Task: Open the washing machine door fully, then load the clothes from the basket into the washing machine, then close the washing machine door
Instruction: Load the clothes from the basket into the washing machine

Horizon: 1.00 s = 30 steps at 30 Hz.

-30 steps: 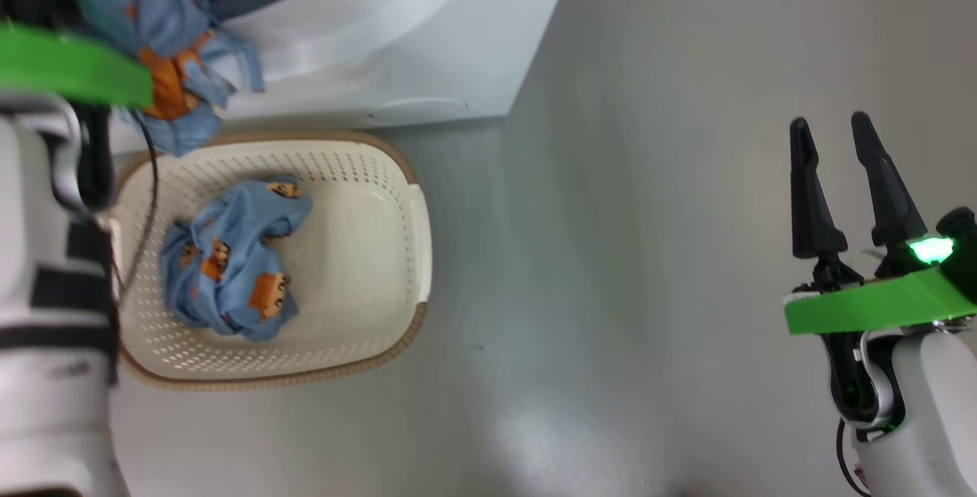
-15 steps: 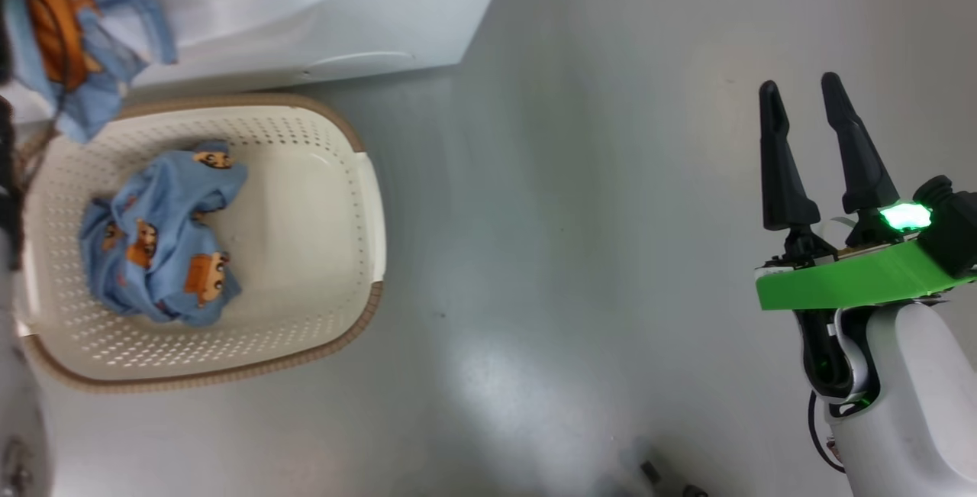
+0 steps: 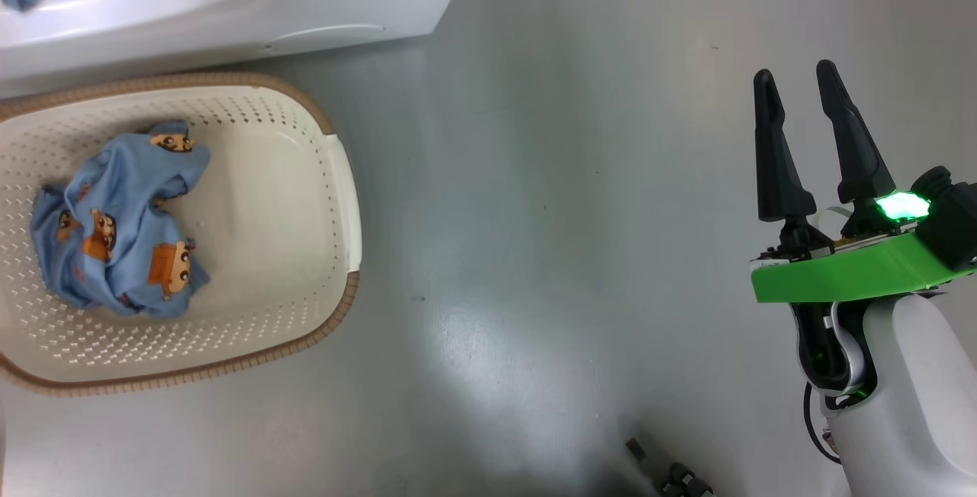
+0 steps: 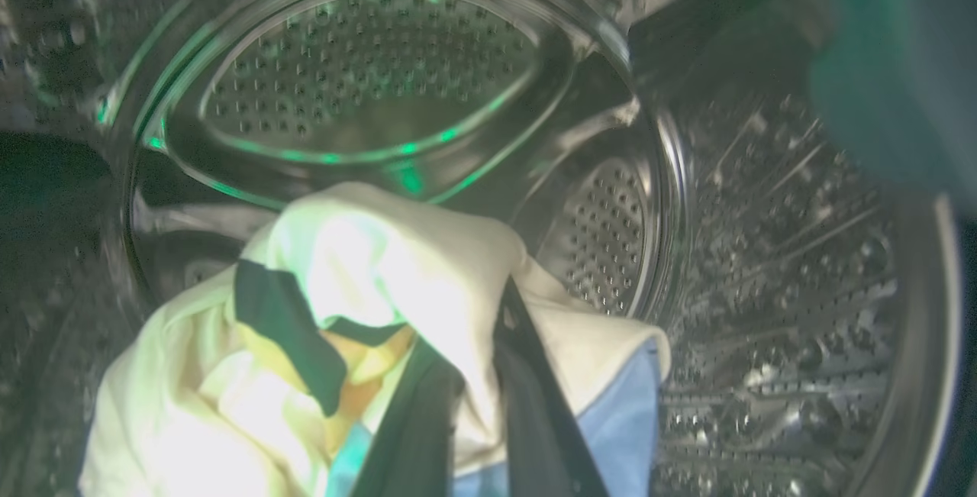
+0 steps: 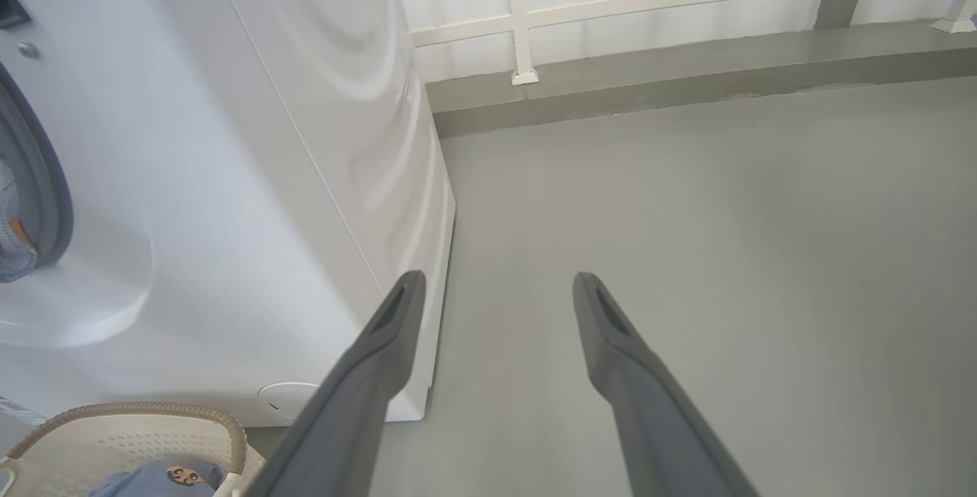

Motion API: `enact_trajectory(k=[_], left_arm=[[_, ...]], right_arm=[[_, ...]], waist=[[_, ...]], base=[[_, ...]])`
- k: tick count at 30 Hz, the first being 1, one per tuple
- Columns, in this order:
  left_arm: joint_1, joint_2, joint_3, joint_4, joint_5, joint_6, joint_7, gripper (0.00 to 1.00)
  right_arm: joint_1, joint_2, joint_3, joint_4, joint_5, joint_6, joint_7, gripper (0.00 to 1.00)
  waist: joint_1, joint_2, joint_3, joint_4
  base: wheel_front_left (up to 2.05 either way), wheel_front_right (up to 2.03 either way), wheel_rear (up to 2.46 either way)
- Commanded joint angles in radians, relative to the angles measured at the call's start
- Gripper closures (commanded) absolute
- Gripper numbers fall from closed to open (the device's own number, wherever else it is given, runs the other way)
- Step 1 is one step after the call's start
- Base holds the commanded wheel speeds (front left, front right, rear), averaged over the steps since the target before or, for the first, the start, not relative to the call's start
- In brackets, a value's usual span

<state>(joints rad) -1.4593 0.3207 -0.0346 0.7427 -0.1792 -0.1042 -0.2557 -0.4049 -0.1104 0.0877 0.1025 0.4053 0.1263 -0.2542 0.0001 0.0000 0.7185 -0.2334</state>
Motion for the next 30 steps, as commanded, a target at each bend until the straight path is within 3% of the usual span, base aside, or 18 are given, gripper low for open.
enact_trajectory(k=[1, 4, 7, 8, 9, 10, 11, 19, 30], left_arm=[[0.018, 0.045, 0.020, -0.077, 0.022, 0.002, -0.006, 1.00], [0.055, 0.035, 0.045, -0.113, 0.029, -0.002, -0.006, 1.00], [0.086, 0.030, 0.025, -0.026, 0.045, -0.010, -0.006, 1.00], [0.089, 0.029, 0.020, 0.015, 0.046, -0.012, -0.006, 0.71], [0.088, 0.029, 0.012, 0.050, 0.051, -0.014, -0.006, 0.52], [0.082, 0.029, 0.011, 0.087, 0.048, -0.014, -0.006, 0.20], [0.076, 0.027, 0.013, 0.127, 0.043, -0.015, -0.006, 0.00], [0.033, 0.010, 0.006, 0.245, 0.026, -0.021, -0.006, 0.00], [0.049, 0.000, -0.004, 0.292, -0.003, -0.025, -0.006, 0.00]], right_arm=[[0.007, -0.002, 0.014, -0.025, 0.000, 0.004, -0.008, 0.00], [0.000, 0.001, 0.018, -0.026, 0.001, 0.004, -0.008, 0.00], [0.001, 0.003, 0.024, -0.025, 0.000, 0.004, -0.008, 0.00], [0.003, 0.003, 0.026, -0.025, 0.001, 0.004, -0.008, 0.00], [0.005, 0.003, 0.027, -0.024, 0.001, 0.004, -0.008, 0.00], [0.006, 0.004, 0.029, -0.024, 0.000, 0.004, -0.008, 0.00], [0.008, 0.005, 0.031, -0.024, 0.000, 0.004, -0.008, 0.00], [0.008, 0.000, 0.032, -0.022, 0.003, 0.004, -0.008, 0.00], [0.012, -0.003, 0.030, -0.025, 0.000, 0.004, -0.008, 0.00]], waist=[[-0.0001, 0.0000, 0.006, 0.001], [-0.0001, 0.0000, 0.010, 0.000], [-0.0001, 0.0000, 0.007, 0.002], [-0.0001, 0.0000, 0.005, 0.003], [-0.0001, 0.0000, 0.004, 0.004], [-0.0001, 0.0000, 0.002, 0.004], [-0.0001, 0.0000, 0.000, 0.004], [-0.0001, 0.0000, -0.006, 0.014], [-0.0001, 0.0000, -0.021, 0.034]], base=[[0.00, 0.00, 0.00], [0.00, 0.00, 0.00], [0.00, 0.00, 0.00], [0.00, 0.00, 0.00], [0.00, 0.00, 0.00], [0.00, 0.00, 0.00], [0.00, 0.00, 0.00], [0.00, 0.00, 0.00], [0.00, 0.00, 0.00]])
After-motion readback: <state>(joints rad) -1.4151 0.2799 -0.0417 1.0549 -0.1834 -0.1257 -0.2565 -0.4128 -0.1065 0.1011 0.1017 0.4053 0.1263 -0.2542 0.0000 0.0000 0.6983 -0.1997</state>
